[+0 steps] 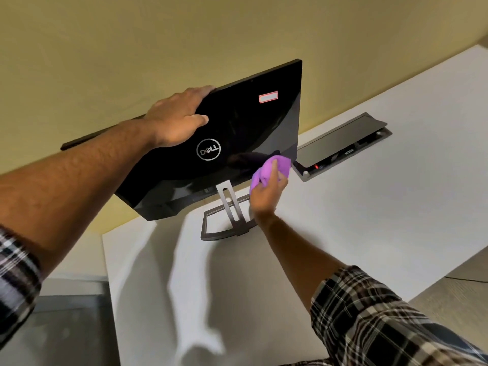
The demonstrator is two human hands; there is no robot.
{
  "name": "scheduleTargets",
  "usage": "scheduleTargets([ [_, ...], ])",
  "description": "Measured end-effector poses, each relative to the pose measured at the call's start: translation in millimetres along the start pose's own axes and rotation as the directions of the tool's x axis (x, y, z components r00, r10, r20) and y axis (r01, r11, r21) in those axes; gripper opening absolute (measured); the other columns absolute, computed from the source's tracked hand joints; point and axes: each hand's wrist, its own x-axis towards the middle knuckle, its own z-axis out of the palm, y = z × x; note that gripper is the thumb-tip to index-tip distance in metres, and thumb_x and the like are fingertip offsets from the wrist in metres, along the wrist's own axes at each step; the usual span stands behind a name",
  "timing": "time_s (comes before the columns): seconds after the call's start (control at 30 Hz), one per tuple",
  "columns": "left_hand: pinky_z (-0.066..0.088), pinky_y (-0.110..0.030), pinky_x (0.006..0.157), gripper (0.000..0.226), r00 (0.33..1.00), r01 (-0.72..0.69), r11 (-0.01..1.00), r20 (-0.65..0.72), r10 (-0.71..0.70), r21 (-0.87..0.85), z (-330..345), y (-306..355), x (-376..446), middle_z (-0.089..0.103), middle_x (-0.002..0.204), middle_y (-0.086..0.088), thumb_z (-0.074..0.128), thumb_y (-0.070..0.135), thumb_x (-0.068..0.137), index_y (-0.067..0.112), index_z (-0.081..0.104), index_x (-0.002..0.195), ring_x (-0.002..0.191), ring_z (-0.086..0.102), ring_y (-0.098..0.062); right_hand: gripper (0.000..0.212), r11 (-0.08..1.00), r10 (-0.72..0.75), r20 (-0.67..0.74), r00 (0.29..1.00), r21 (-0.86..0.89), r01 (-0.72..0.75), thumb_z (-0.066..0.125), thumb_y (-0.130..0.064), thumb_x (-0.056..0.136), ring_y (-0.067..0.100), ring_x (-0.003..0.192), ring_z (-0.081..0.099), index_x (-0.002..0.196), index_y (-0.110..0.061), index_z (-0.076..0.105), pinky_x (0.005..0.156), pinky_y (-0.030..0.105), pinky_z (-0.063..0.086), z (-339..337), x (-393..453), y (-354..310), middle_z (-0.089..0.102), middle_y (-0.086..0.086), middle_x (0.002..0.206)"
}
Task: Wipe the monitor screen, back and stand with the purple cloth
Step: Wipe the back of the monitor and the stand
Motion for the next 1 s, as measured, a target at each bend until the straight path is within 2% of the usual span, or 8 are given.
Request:
scheduleTargets([
  [0.1, 0.025, -0.046, 0.119, 0.062, 0.999, -0.005, 1.0, 0.034, 0.005, -0.016, -1.9, -2.4, -0.3, 0.025, 0.165, 0.003, 0.045, 0.032, 0.105, 0.034, 0.015, 0.159, 0.149, 0.028, -0.022, 0.032, 0.98, -0.146, 0.113, 0.983, -0.116, 0.159, 0.067, -0.04, 0.1, 0.012, 0.098, 0.058, 0.127, -0.027, 0.056, 0.076, 0.014, 0.053, 5.8, -6.4, 24.7, 0.053, 0.002, 0.113],
  [0.23, 0.023, -0.047, 0.122, 0.064, 0.995, -0.057, 0.998, 0.083, 0.056, 0.014, -7.8, -21.6, -13.8, 0.019, 0.167, -0.001, 0.032, 0.049, 0.106, 0.03, 0.006, 0.161, 0.152, 0.022, -0.022, 0.042, 0.98, -0.18, -0.01, 0.984, -0.092, 0.178, 0.059, -0.03, 0.093, 0.022, 0.095, 0.064, 0.121, 0.001, 0.064, 0.083, 0.038, 0.064, -9.0, -7.4, 39.5, 0.059, 0.007, 0.106],
  [0.37, 0.024, -0.048, 0.121, 0.068, 0.998, 0.007, 1.0, 0.056, -0.008, 0.028, -10.9, -44.8, -34.0, 0.021, 0.167, -0.002, 0.028, 0.057, 0.103, 0.029, 0.005, 0.161, 0.152, 0.023, -0.022, 0.049, 0.983, 0.182, -0.078, 0.98, 0.015, -0.182, 0.058, -0.032, 0.099, 0.021, 0.119, 0.062, 0.147, -0.023, 0.053, 0.108, 0.038, 0.054, -13.5, -3.8, 9.9, 0.06, 0.011, 0.134],
  [0.43, 0.024, -0.047, 0.122, 0.074, 0.998, 0.028, 1.0, 0.049, -0.028, -0.011, -10.9, -51.8, -42.5, 0.022, 0.166, 0.001, 0.025, 0.064, 0.096, 0.033, 0.006, 0.161, 0.152, 0.023, -0.02, 0.064, 0.983, 0.161, 0.129, 0.979, 0.065, -0.17, 0.054, -0.012, 0.092, 0.023, 0.128, 0.057, 0.15, -0.036, 0.043, 0.108, 0.038, 0.05, -3.1, -6.8, -2.6, 0.055, 0.006, 0.144],
  [0.53, 0.036, -0.041, 0.115, 0.075, 0.998, 0.038, 0.998, 0.05, -0.036, -0.042, -10.5, -59.0, -50.4, 0.023, 0.165, 0.007, 0.022, 0.068, 0.092, 0.041, 0.003, 0.159, 0.151, 0.025, -0.017, 0.037, 0.998, -0.009, 0.291, 0.957, -0.053, 0.025, 0.047, -0.018, 0.104, 0.032, 0.098, 0.066, 0.137, -0.001, 0.051, 0.082, 0.024, 0.059, 3.4, -13.4, -5.0, 0.062, 0.018, 0.111],
  [0.6, 0.047, -0.031, 0.098, 0.072, 0.998, 0.032, 0.999, 0.056, -0.03, -0.034, -12.1, -61.8, -56.2, 0.021, 0.164, 0.015, 0.019, 0.077, 0.088, 0.056, -0.005, 0.153, 0.148, 0.029, -0.014, 0.031, 0.996, -0.008, 0.299, 0.954, -0.077, 0.033, 0.052, -0.026, 0.109, 0.029, 0.093, 0.072, 0.122, -0.002, 0.066, 0.078, 0.03, 0.065, -7.1, -22.8, -11.4, 0.07, 0.015, 0.103],
  [0.8, 0.049, -0.052, 0.098, 0.055, 1.0, 0.03, 0.999, 0.002, -0.03, -0.011, -11.4, -49.2, -64.0, 0.03, 0.158, 0.018, 0.028, 0.058, 0.101, 0.05, 0.012, 0.153, 0.14, 0.041, -0.017, 0.046, 0.909, 0.193, 0.106, 0.976, 0.356, -0.218, 0.052, -0.03, 0.072, 0.02, 0.09, 0.067, 0.104, 0.001, 0.066, 0.082, 0.03, 0.062, -18.9, -82.0, -49.2, 0.067, 0.013, 0.099],
  [1.0, 0.04, -0.046, 0.109, 0.056, 0.999, 0.037, 0.999, 0.006, -0.037, 0.03, -8.4, -55.3, -61.0, 0.026, 0.163, 0.012, 0.032, 0.047, 0.105, 0.042, 0.011, 0.158, 0.146, 0.033, -0.019, 0.036, 0.929, 0.162, 0.192, 0.968, 0.3, -0.215, 0.05, -0.013, 0.068, 0.031, 0.097, 0.064, 0.102, -0.013, 0.062, 0.086, 0.06, 0.057, 62.9, -142.6, -31.4, 0.062, 0.008, 0.1],
])
